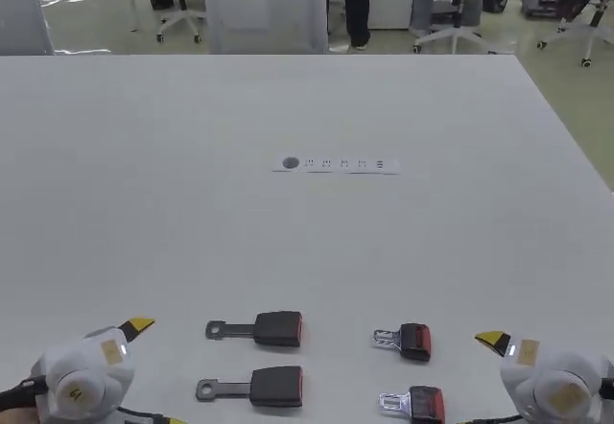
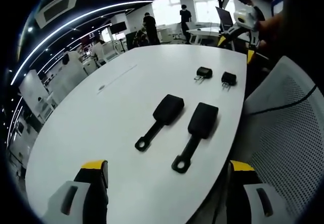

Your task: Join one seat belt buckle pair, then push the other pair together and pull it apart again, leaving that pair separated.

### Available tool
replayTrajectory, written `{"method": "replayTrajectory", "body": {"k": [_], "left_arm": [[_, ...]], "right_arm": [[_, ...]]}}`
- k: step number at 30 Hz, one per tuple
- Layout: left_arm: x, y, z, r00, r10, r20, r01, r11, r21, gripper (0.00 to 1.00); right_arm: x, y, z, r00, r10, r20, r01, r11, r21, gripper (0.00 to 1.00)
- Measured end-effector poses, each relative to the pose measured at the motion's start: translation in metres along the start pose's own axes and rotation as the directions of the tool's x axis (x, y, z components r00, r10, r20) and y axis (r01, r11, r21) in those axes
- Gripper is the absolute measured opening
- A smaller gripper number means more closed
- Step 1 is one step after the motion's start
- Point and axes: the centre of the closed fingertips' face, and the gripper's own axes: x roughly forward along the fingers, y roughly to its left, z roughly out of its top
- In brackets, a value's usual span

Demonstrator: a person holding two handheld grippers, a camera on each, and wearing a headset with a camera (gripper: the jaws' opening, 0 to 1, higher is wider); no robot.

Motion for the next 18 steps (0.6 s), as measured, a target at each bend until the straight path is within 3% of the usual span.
{"method": "replayTrajectory", "body": {"k": [5,12,15,18], "left_arm": [[0.010,-0.008,0.006,0.9992,-0.038,-0.014,0.038,0.999,0.016,0.99],[0.025,-0.019,0.014,0.9945,-0.087,-0.057,0.093,0.990,0.106,0.90],[0.032,-0.025,0.016,0.9903,-0.114,-0.078,0.125,0.981,0.147,0.89],[0.038,-0.037,0.016,0.9781,-0.175,-0.112,0.191,0.970,0.153,0.84]], "right_arm": [[0.001,0.001,0.001,0.9999,0.011,-0.007,-0.011,1.000,-0.012,0.76],[0.005,0.004,0.001,0.9990,0.039,-0.023,-0.040,0.997,-0.071,0.71],[0.008,0.007,0.002,0.9981,0.053,-0.030,-0.056,0.994,-0.096,0.69],[0.013,0.010,0.003,0.9968,0.070,-0.040,-0.075,0.985,-0.155,0.68]]}}
